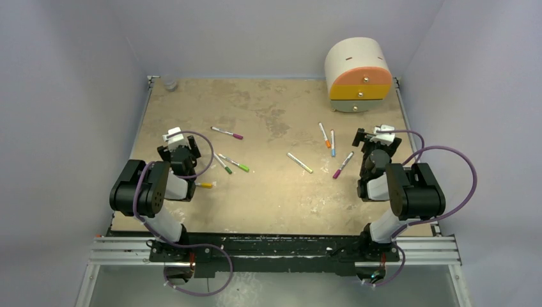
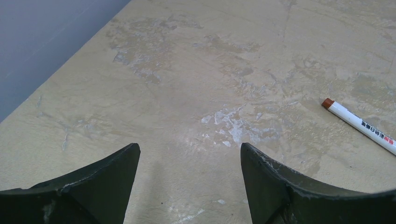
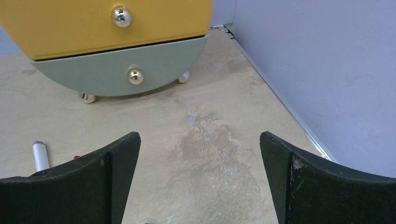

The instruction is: Open the pen caps

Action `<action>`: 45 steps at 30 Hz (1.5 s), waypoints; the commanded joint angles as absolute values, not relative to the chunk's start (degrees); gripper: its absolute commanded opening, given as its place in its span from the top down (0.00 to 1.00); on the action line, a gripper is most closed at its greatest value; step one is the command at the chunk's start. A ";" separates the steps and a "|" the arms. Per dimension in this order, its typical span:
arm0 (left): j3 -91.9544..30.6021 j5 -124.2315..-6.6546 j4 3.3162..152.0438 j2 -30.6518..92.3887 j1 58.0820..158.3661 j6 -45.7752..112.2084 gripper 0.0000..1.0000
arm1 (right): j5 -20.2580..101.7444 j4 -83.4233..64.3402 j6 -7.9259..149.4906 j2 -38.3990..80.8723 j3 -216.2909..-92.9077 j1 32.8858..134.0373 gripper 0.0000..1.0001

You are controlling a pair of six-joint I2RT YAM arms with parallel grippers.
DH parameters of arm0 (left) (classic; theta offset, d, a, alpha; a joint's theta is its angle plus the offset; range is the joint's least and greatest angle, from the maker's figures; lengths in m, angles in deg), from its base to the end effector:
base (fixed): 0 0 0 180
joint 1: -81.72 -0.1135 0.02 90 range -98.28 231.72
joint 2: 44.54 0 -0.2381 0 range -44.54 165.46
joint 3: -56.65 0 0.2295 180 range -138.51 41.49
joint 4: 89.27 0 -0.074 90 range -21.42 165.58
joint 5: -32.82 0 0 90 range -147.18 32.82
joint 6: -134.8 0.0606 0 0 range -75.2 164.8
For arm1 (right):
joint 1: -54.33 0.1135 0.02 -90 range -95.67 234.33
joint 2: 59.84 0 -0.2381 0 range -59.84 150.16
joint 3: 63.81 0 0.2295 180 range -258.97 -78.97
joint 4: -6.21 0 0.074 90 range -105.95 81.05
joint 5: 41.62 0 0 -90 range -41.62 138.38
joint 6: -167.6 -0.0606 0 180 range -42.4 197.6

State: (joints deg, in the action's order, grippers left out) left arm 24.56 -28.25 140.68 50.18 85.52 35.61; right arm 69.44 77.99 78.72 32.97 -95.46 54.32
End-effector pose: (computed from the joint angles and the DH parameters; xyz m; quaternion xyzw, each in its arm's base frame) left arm 0.2704 0.0114 0.1191 -0.1914 0.7479 0.1254 0.6231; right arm 0.2707 -0.0218 0.1743 0.1345 0.6292 -0.1242 0.7554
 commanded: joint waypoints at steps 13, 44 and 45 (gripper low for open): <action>24.00 -28.62 143.85 50.17 84.98 36.10 0.24 | 69.37 81.23 79.30 31.39 -96.06 54.16 0.00; -13.35 -36.03 60.65 8.08 99.29 9.60 0.24 | 38.16 -18.03 56.14 0.67 -138.78 55.59 0.00; -14.81 -38.84 58.91 8.82 99.28 9.57 0.24 | 32.63 -16.84 57.08 1.11 -137.75 55.59 0.00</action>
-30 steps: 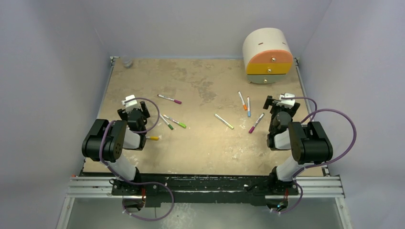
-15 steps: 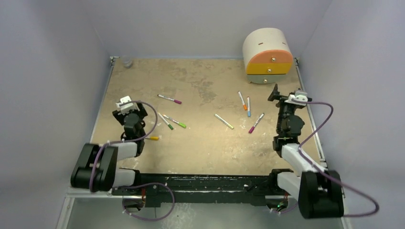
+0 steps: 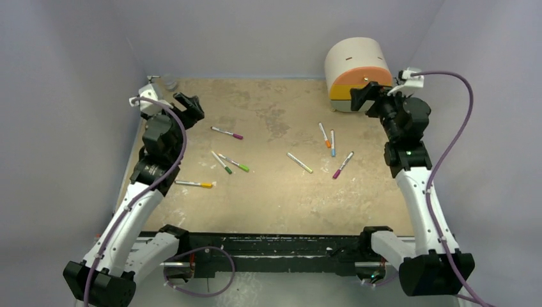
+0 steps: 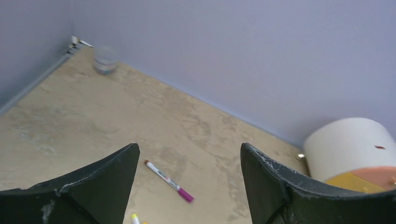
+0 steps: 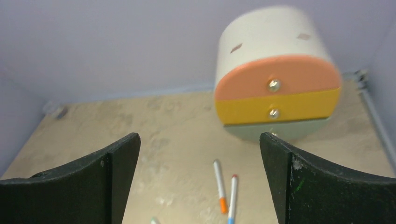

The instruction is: Open the pen caps

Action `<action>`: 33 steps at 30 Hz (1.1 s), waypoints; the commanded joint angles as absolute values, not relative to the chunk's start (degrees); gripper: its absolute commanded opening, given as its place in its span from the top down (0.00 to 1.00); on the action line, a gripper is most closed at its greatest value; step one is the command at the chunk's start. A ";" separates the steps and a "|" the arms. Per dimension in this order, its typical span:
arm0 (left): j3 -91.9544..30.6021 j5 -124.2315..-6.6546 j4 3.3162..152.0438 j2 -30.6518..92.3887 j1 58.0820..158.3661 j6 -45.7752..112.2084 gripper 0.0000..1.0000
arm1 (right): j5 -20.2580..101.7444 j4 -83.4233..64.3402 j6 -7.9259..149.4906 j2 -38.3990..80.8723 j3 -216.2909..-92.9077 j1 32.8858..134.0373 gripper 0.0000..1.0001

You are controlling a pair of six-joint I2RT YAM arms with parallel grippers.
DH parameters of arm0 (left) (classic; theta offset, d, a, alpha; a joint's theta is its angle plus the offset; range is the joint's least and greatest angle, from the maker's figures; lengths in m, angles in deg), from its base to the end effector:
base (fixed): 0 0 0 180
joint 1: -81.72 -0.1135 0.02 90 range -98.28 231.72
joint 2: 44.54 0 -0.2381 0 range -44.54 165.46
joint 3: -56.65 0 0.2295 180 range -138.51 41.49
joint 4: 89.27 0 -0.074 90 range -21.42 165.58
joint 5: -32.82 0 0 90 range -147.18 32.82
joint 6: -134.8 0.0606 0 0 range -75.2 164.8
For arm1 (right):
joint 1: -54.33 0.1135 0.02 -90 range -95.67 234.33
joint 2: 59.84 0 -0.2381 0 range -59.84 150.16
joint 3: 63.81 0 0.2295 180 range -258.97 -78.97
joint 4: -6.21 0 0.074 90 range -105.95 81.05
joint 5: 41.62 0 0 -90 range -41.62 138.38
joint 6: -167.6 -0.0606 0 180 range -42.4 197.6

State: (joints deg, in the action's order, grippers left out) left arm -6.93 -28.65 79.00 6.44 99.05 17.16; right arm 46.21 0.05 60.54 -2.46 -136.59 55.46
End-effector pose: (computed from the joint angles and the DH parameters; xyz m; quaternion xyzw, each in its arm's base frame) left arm 0.2199 -0.0383 0.3505 -0.2359 0.6616 -0.1043 0.7041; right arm 0.2456 0.0071 0.3966 0.0755 0.6435 0.1325 0.7501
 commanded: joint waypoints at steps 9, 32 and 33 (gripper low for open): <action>-5.22 -51.48 65.39 3.82 99.07 0.53 0.24 | 26.96 -11.71 57.63 12.87 -132.43 60.22 0.01; 1.44 -58.26 53.99 5.39 104.30 -4.95 0.24 | 49.54 -15.32 61.57 32.85 -140.23 82.18 0.39; 1.50 -58.24 52.52 4.54 104.43 -5.07 0.24 | 50.36 -15.74 61.75 33.52 -140.56 83.35 0.40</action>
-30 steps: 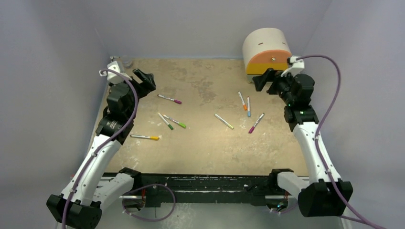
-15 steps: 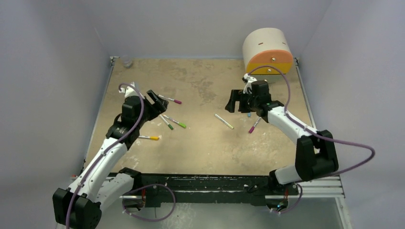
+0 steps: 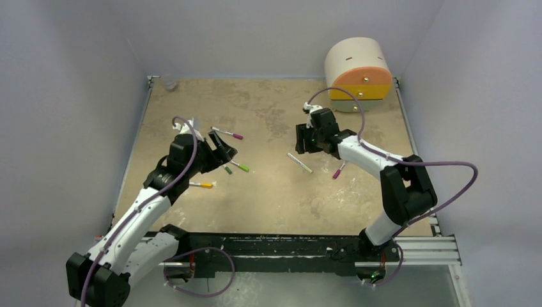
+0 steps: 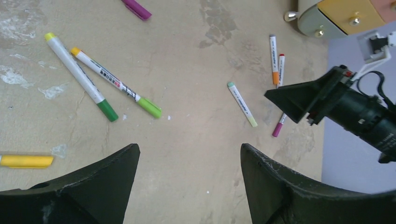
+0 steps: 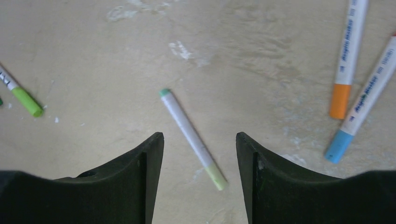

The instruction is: Open the pen caps

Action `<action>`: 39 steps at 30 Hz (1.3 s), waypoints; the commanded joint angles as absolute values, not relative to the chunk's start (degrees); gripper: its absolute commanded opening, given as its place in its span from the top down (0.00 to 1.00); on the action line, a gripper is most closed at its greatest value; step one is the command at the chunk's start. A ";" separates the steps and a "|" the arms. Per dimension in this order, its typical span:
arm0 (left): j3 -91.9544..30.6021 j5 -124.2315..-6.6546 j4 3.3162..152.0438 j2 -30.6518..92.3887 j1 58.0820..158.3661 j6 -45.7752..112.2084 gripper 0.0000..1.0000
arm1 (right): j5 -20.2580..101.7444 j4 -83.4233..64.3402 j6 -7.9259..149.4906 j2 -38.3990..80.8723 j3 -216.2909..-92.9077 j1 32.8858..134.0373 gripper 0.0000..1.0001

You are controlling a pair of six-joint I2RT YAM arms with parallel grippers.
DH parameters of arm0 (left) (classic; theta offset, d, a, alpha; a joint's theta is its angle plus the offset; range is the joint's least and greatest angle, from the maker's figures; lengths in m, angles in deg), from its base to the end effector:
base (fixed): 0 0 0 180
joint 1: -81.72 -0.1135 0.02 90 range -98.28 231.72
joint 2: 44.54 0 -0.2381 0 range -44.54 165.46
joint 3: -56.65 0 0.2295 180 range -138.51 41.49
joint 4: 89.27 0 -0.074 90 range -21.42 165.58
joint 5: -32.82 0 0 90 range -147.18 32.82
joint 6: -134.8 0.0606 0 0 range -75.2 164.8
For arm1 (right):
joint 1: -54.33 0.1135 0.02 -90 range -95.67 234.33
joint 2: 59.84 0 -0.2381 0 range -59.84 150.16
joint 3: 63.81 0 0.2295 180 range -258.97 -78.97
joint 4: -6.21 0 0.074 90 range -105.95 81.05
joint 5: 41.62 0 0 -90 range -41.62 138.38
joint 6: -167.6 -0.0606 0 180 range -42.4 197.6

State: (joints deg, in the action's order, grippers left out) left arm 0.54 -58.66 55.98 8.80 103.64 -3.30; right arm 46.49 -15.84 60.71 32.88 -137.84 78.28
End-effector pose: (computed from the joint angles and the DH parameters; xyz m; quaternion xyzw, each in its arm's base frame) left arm 0.2046 -0.0840 0.2443 -0.1919 0.8532 -0.2875 0.3907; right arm 0.3197 0.1442 0.1900 -0.0628 0.9067 0.1594 0.3853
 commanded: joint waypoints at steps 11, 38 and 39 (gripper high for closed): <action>4.60 -59.99 44.49 -9.33 104.60 -6.70 0.23 | 58.72 -21.32 63.36 38.46 -142.51 88.15 0.51; -4.43 -64.23 40.04 4.21 104.59 -9.63 0.21 | 46.99 -39.06 61.35 47.38 -151.64 88.91 0.96; -4.85 -64.78 40.03 4.88 104.58 -10.03 0.21 | 46.21 -40.85 60.78 47.09 -153.15 88.89 0.97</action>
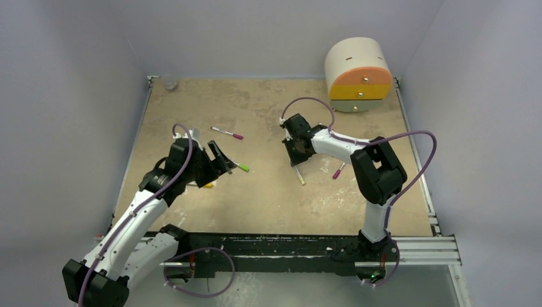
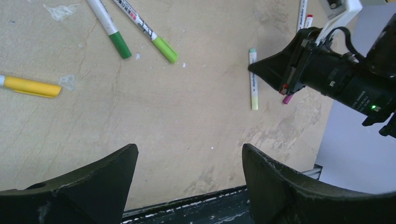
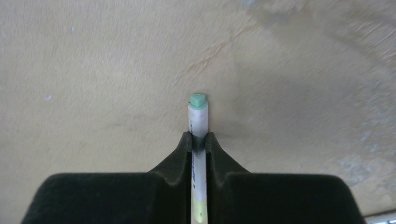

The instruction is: Open the pen caps

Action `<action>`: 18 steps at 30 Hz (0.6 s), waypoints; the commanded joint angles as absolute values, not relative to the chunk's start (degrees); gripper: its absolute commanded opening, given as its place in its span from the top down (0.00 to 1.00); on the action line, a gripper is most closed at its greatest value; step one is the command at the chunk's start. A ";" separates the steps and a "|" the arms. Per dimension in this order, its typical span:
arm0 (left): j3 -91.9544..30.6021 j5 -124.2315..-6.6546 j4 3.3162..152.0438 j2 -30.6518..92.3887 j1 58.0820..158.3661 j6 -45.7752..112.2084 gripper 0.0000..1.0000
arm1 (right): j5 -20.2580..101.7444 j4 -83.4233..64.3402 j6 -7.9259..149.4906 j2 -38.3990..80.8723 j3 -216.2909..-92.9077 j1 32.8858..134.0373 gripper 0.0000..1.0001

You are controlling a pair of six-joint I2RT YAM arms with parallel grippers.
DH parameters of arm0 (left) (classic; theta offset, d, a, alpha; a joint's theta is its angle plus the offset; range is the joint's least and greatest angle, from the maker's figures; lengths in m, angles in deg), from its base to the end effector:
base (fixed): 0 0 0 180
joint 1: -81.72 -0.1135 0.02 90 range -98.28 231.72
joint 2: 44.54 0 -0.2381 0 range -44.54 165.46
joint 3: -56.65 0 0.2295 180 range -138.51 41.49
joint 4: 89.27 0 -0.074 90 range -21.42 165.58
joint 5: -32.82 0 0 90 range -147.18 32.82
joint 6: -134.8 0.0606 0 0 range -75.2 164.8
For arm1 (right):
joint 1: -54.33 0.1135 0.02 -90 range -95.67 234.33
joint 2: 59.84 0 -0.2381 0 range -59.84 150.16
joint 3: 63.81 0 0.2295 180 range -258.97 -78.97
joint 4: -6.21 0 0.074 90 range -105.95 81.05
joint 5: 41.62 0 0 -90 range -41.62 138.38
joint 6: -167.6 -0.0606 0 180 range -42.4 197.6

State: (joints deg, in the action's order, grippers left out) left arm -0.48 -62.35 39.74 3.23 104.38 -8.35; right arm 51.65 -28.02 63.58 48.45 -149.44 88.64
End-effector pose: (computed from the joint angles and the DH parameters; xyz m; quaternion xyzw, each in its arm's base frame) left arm 0.1703 -0.0770 0.2379 -0.2218 0.8841 -0.2839 0.2976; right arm 0.3158 0.2113 0.1385 -0.1608 0.9446 0.0916 0.2711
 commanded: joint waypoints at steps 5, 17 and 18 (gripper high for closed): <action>-6.87 -65.92 41.80 5.51 104.66 -11.54 0.21 | 41.19 -47.64 57.95 46.54 -161.05 88.90 1.00; -15.12 -77.33 48.17 7.01 104.65 -17.60 0.20 | 27.24 -55.38 46.92 43.22 -176.15 87.33 1.00; -15.49 -78.38 49.51 7.19 104.68 -18.13 0.20 | 24.70 -53.06 44.87 41.89 -175.08 86.54 1.00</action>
